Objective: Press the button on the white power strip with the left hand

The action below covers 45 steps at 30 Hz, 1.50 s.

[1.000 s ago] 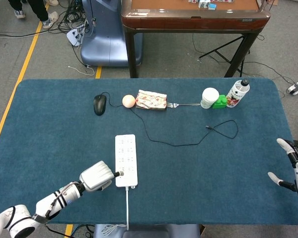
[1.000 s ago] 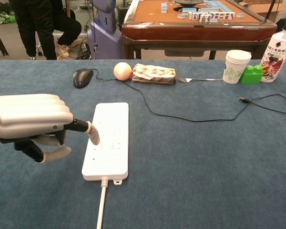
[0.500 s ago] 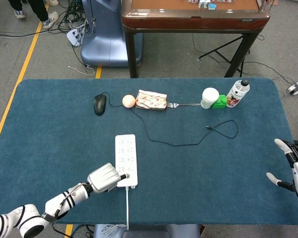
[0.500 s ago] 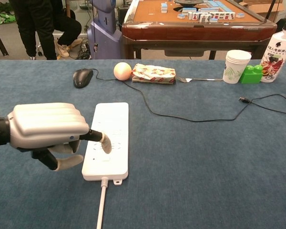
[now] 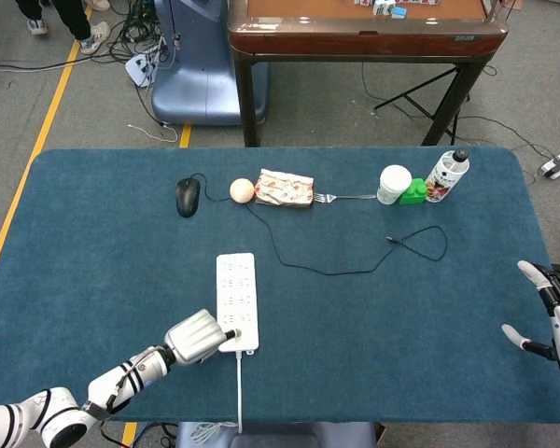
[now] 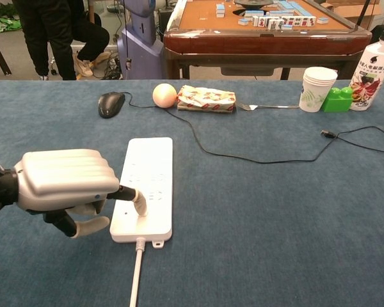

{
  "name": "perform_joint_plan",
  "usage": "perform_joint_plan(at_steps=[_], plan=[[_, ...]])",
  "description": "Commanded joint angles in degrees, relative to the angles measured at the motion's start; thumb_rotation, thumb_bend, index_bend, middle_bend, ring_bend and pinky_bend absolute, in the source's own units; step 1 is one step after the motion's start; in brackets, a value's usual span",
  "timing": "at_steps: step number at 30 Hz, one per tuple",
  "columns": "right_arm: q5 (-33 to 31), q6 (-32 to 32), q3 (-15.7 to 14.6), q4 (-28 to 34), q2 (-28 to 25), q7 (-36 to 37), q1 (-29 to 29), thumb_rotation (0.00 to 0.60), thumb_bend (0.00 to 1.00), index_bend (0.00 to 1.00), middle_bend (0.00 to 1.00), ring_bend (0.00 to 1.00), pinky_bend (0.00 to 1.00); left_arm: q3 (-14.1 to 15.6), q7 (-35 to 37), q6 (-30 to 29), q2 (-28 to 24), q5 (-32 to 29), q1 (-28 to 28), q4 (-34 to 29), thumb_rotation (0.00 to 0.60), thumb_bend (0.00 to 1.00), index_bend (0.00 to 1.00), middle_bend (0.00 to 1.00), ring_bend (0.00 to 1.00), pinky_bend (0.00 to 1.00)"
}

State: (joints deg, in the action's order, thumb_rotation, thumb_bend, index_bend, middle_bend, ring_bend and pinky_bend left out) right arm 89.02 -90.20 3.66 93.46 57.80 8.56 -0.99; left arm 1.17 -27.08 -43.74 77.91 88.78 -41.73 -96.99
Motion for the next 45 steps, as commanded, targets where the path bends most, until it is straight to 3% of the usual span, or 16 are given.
perform_joint_plan(at_steps=[1,17,29,33,37,39,45], plan=[[0.0,0.0,0.0,0.0,0.0,0.0,0.0,0.600,0.09,0.14,0.18,0.17,0.29,0.1,-0.2,-0.1,0.0,-0.3,-0.1,-0.1,0.600,0.54,0.31,1.00,1.00,1.00],[-0.1,0.1,0.1,0.1,-0.1,0.0,0.0,0.600,0.09,0.14,0.18,0.17,0.29,0.2,-5.6,0.6,0.4,-5.4,-1.3,-1.6,0.600,0.54,0.33,1.00,1.00,1.00],[-0.4,-0.3,0.3,0.0,-0.4,0.9,0.2,0.600,0.09,0.14,0.18,0.17,0.29,2.1,3.4,-9.6,-5.9,-0.1,3.2,-7.1,0.600,0.53,0.29,1.00,0.99,1.00],[-0.2,-0.1,0.1,0.1,-0.2,0.2,0.1,0.600,0.09,0.14,0.18,0.17,0.29,2.9,6.0,-13.9,-9.8,0.2,6.0,-9.1,0.600,0.53,0.23,0.97,0.90,1.00],[0.0,0.2,0.0,0.3,0.2,-1.1,0.0,0.600,0.09,0.14,0.18,0.17,0.29,3.2,5.6,-18.3,-14.4,-2.7,9.7,-12.2,0.600,0.53,0.21,0.80,0.74,0.99],[0.0,0.4,-0.1,0.4,0.4,-1.7,-0.1,0.600,0.09,0.14,0.19,0.17,0.29,3.4,5.5,-21.2,-15.8,-3.9,12.0,-13.0,0.600,0.53,0.23,0.72,0.67,0.93],[-0.4,1.2,-0.2,0.7,1.0,-3.5,-0.3,0.600,0.09,0.14,0.19,0.17,0.29,4.1,7.7,-26.2,-18.3,-8.9,17.6,-13.9,0.600,0.53,0.26,0.47,0.34,0.44]])
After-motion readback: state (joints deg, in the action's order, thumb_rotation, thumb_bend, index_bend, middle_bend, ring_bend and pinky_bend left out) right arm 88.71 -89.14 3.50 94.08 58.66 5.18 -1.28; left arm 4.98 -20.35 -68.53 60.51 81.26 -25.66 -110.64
